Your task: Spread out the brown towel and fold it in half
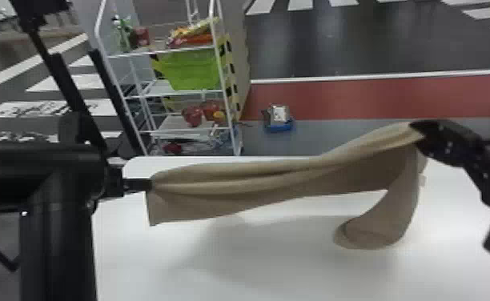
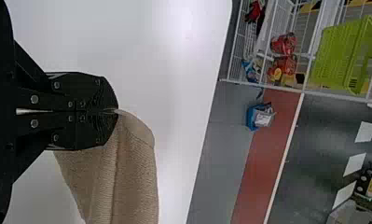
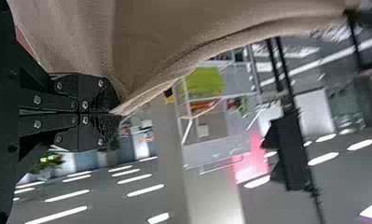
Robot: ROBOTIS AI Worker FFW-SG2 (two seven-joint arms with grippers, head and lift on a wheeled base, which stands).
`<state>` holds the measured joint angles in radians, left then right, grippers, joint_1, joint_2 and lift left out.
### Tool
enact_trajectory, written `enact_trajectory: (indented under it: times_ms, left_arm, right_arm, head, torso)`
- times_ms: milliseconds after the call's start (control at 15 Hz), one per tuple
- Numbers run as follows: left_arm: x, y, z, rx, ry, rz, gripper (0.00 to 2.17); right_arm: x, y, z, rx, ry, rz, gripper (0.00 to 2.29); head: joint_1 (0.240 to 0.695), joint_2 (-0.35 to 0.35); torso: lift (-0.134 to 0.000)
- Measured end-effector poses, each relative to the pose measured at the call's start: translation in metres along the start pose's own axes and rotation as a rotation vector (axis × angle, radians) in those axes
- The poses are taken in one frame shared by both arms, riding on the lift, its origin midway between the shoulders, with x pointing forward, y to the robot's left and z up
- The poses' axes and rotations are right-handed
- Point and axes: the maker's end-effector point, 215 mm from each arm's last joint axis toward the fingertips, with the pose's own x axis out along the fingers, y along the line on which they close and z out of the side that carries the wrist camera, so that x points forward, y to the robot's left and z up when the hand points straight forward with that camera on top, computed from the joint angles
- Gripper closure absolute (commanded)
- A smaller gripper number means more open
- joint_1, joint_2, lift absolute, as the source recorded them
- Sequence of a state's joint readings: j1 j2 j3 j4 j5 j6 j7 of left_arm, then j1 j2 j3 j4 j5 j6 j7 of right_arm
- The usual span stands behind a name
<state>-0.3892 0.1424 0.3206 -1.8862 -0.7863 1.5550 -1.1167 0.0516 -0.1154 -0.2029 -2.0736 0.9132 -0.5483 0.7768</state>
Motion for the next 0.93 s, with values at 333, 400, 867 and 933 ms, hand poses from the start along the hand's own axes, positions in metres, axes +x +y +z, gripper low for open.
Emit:
enact_trajectory:
  times_ms: [333,400,867,933]
  left_arm:
    - [0.002,0.031,-0.054,0.037,0.042,0.042,1.83]
    - [0.003,0.029,-0.059,0.050,0.047,0.044,1.83]
    - [-0.012,0.059,-0.096,0.054,0.059,0.103,0.24]
    - [-0.014,0.067,-0.101,0.059,0.060,0.117,0.10]
  right_arm:
    - [-0.071,0.146,0.047,-0.112,-0.149,0.290,1.46]
    - [-0.079,0.160,0.044,-0.106,-0.144,0.325,0.82]
    - [-0.117,0.205,0.042,-0.110,-0.179,0.462,0.04]
    - [-0.119,0.201,0.042,-0.092,-0.186,0.454,0.04]
  head:
    - [0.695,0.347]
    - [0.695,0.340]
    - [0.695,0.350]
    - [0.695,0.350]
  torso:
    - [-0.134]
    - [-0.134]
    - [-0.134]
    - [-0.134]
